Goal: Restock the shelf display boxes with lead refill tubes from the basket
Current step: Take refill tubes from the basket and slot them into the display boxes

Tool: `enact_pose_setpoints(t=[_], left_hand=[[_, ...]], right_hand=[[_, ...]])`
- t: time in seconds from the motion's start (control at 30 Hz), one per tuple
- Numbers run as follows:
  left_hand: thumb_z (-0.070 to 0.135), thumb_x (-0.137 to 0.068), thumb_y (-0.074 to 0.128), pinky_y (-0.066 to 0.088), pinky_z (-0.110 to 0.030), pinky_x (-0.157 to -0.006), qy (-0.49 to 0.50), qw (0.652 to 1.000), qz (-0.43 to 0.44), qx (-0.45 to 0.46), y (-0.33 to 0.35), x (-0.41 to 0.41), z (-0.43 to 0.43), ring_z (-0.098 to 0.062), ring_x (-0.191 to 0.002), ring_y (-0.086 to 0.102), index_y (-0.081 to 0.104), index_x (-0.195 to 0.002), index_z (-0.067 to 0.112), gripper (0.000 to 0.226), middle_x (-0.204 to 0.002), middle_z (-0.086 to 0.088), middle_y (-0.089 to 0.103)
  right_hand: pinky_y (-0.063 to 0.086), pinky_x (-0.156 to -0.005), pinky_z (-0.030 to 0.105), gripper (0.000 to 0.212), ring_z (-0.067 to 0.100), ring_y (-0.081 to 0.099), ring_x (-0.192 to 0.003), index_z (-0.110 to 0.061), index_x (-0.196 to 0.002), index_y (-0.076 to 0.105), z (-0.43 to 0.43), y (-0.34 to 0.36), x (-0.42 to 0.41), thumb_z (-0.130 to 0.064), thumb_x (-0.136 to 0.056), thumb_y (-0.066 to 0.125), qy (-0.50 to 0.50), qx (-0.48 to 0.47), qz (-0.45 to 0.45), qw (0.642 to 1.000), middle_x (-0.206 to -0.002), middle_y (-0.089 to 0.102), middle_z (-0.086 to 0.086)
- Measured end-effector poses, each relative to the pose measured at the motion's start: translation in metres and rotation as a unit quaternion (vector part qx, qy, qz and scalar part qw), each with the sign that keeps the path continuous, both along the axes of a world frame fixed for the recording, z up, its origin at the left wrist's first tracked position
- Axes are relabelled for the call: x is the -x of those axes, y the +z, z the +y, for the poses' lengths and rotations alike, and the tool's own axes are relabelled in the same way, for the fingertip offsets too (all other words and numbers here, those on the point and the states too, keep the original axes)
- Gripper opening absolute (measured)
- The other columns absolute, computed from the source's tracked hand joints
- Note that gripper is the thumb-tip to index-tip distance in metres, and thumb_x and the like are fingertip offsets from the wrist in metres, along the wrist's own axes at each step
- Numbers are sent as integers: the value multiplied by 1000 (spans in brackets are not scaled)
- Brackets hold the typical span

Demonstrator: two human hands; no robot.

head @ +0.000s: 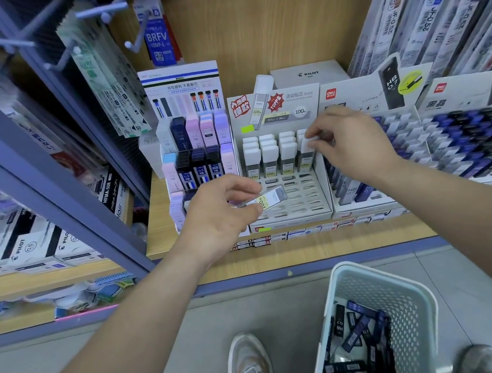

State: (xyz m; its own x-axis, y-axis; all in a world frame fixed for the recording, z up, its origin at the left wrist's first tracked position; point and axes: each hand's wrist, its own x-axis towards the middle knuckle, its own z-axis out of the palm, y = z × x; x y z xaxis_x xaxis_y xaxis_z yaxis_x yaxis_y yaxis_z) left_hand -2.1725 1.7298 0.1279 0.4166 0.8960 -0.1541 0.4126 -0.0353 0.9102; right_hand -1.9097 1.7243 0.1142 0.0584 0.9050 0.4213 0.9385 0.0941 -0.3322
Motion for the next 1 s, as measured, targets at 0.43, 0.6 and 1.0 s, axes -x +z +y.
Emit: enact_pose_setpoints(t=[0.43,0.6,1.0], left_hand=[[7,-81,81,55,-17,-76,21,1000,-17,-14,3,1,-1,4,-85,64,72,-94,26,25,-96,4,73],[9,-79,83,59,-30,-79,65,997,-43,-17,11,1,-2,-20,-84,70,65,-104,24,35,-92,-2,73],[8,-80,82,55,-19,-67,25,998,-59,-19,12,4,-4,-7,-69,68,69,-94,16,21,-79,0,73]], right_hand=[[41,-73,7,20,2,61,-89,-26,-113,72,-38,24,67,-21,-94,65,108,126,182,969,-103,68,-16],[47,-64,10,13,4,64,-72,-25,-94,72,-52,12,82,-13,-89,71,91,145,247,954,-87,71,-13],[51,-78,19,24,7,67,-85,-29,-111,68,-41,41,93,-16,-91,70,127,91,305,940,-100,68,-14]])
